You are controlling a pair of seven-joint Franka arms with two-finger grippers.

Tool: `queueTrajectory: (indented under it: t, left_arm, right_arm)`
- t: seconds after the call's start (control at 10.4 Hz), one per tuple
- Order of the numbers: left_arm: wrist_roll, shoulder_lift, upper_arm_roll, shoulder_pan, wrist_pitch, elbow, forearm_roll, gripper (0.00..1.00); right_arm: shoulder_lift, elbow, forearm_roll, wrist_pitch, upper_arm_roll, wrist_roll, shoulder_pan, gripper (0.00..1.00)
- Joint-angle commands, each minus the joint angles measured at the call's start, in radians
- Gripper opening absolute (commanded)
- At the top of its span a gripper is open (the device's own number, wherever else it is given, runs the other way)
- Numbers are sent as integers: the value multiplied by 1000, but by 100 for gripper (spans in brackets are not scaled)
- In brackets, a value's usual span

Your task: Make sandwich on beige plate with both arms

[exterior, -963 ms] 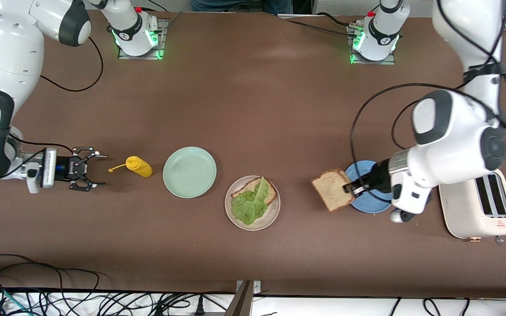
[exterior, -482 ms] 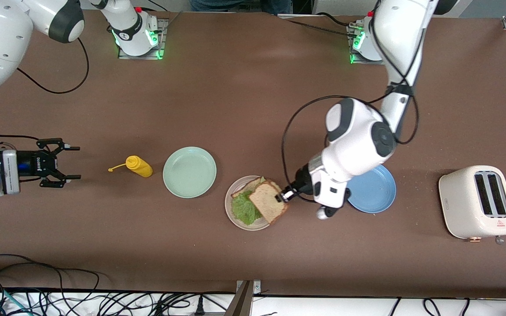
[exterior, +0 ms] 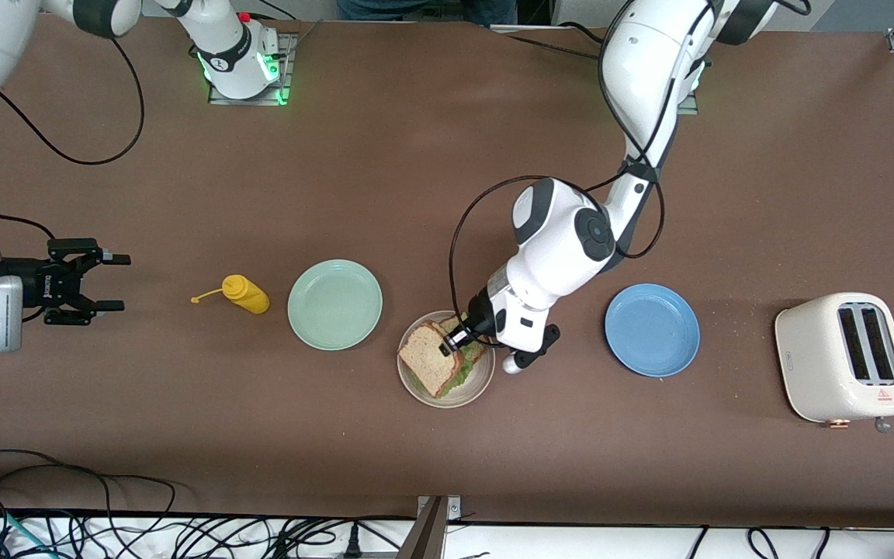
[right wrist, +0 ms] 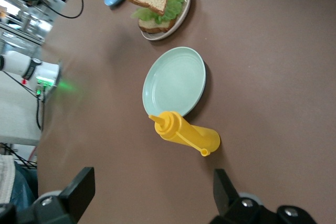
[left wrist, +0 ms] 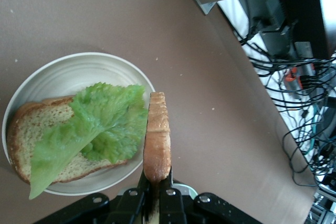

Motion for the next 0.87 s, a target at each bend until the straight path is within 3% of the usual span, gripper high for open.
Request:
queueTrajectory:
  t: [0.0, 0.19, 0.29, 0.39, 0.48, 0.67, 0.77]
  left_arm:
    - [16, 13, 14, -7, 11, 8, -32, 0]
    - [20, 21, 14, -7, 11, 5, -34, 0]
    - [20, 27, 14, -7, 11, -8, -34, 17]
    - [19, 27, 14, -4, 8, -18, -34, 41]
    - [17, 26, 14, -1, 7, -29, -34, 43]
    - [19, 24, 14, 2, 1, -31, -23, 75]
    - [17, 23, 15, 2, -2, -35, -21, 87]
  right_arm:
    - [-179, -59, -231, 110, 122, 231, -2, 100]
    - [-291, -83, -429, 151, 222, 467, -7, 100]
    - [-336, -88, -523, 153, 274, 588, -13, 100]
    - [-384, -96, -619, 153, 339, 702, -31, 100]
    - [-430, -117, -704, 152, 403, 792, -58, 100]
    - [-528, -193, -843, 152, 509, 975, -105, 100]
    - [-589, -259, -888, 153, 555, 1082, -128, 100]
